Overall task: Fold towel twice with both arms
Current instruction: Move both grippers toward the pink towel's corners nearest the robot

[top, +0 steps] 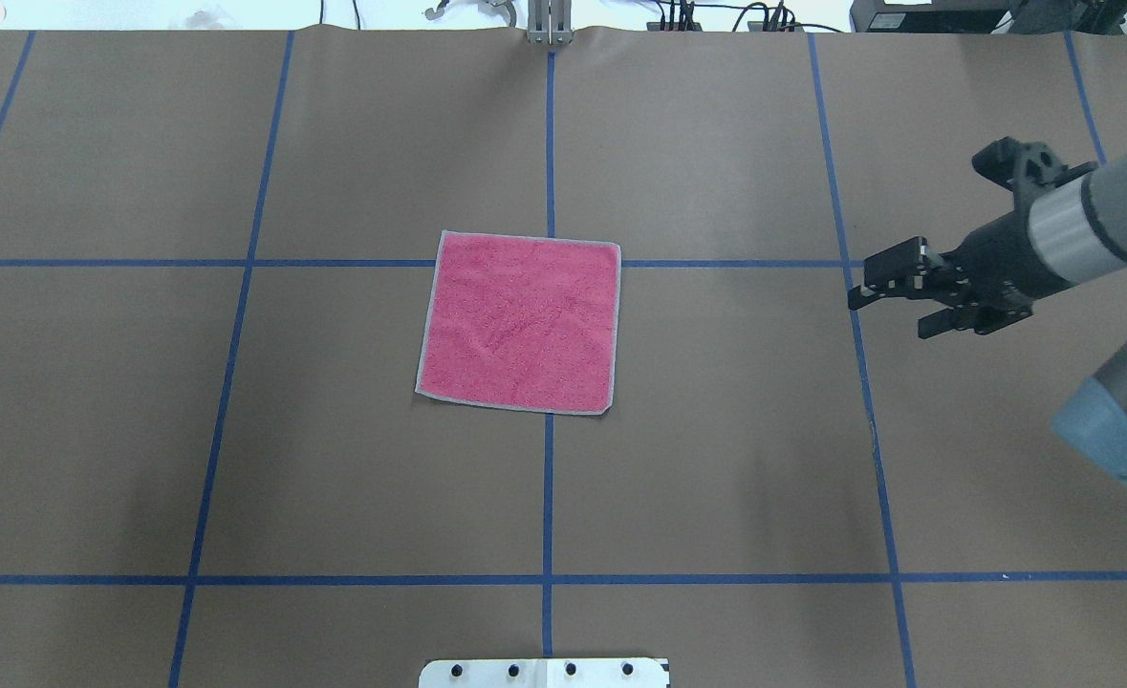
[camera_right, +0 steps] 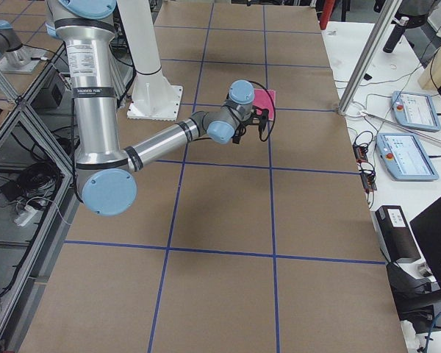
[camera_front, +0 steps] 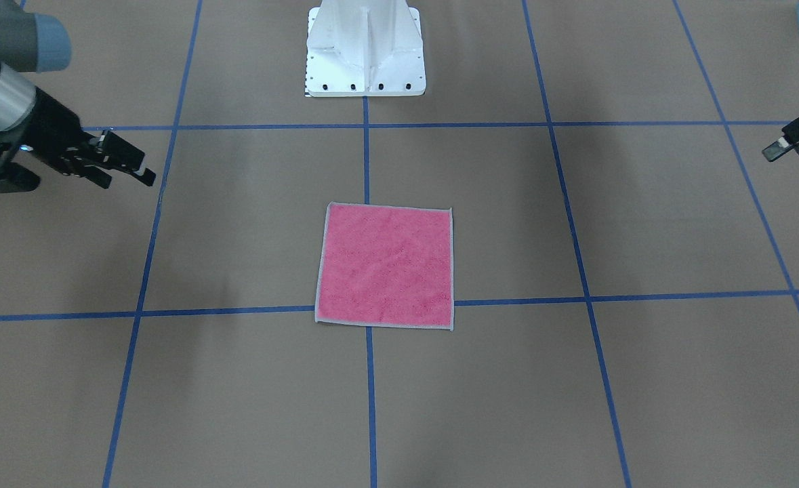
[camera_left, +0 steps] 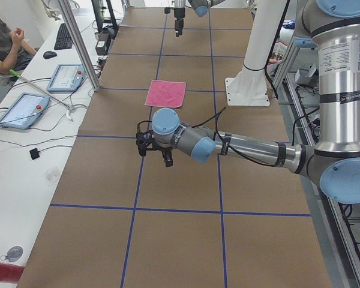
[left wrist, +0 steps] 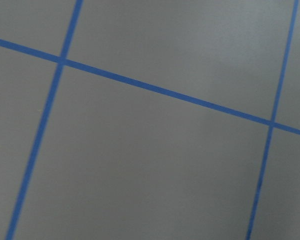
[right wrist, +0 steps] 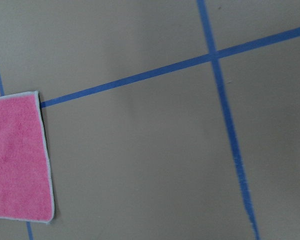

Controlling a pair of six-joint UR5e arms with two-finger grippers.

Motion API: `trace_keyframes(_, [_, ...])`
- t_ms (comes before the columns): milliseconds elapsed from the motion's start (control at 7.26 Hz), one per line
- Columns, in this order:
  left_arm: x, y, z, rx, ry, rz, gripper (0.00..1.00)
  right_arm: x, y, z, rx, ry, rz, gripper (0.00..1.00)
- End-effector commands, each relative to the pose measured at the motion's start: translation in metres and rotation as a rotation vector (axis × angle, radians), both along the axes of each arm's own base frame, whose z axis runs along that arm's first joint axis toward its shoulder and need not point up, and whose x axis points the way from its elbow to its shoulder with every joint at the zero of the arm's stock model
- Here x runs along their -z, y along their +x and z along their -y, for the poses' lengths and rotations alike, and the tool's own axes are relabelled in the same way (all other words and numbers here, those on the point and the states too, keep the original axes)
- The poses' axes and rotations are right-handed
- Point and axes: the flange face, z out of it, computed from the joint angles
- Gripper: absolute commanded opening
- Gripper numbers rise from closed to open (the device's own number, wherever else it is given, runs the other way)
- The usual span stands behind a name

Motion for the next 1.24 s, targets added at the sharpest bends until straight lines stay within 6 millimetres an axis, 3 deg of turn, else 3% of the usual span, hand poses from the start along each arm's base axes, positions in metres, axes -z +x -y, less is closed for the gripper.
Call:
trace_keyframes(0, [0.040, 0.053, 0.013, 0.024, -0.100, -0.045, 1.00, 0.050, -0.101, -0.041, -0.090, -0.074, 0.012, 1.00])
trace_keyframes(138, [0.055, 0.090, 0.019, -0.001, -0.063, -0.022, 1.00, 0.062, -0.138, -0.061, -0.150, -0.135, 0.013, 0.99])
trace_keyframes(275, [0.081, 0.143, 0.027, 0.037, -0.031, 0.025, 1.00, 0.078, -0.166, -0.075, -0.161, -0.233, 0.022, 0.99])
trace_keyframes(413, [0.116, 0.212, 0.027, 0.084, -0.097, 0.021, 0.99, 0.094, -0.190, -0.078, -0.187, -0.247, -0.013, 0.99])
trace_keyframes(551, [0.148, 0.237, 0.029, 0.083, -0.091, -0.018, 0.98, 0.094, -0.211, -0.087, -0.218, -0.222, -0.047, 0.99])
trace_keyframes(688, [0.160, 0.265, 0.016, 0.038, -0.070, -0.032, 0.98, 0.096, -0.232, -0.087, -0.238, -0.220, -0.059, 0.99])
trace_keyframes(826, [0.170, 0.268, 0.016, 0.057, -0.061, -0.040, 0.99, 0.103, -0.246, -0.084, -0.245, -0.235, -0.053, 0.99])
trace_keyframes(964, [0.176, 0.267, 0.013, 0.139, -0.195, -0.085, 0.99, 0.104, -0.259, -0.079, -0.261, -0.226, -0.064, 0.98])
trace_keyframes(1102, [0.178, 0.291, 0.002, 0.111, -0.178, -0.107, 1.00, 0.105, -0.266, -0.072, -0.298, -0.207, -0.068, 0.98])
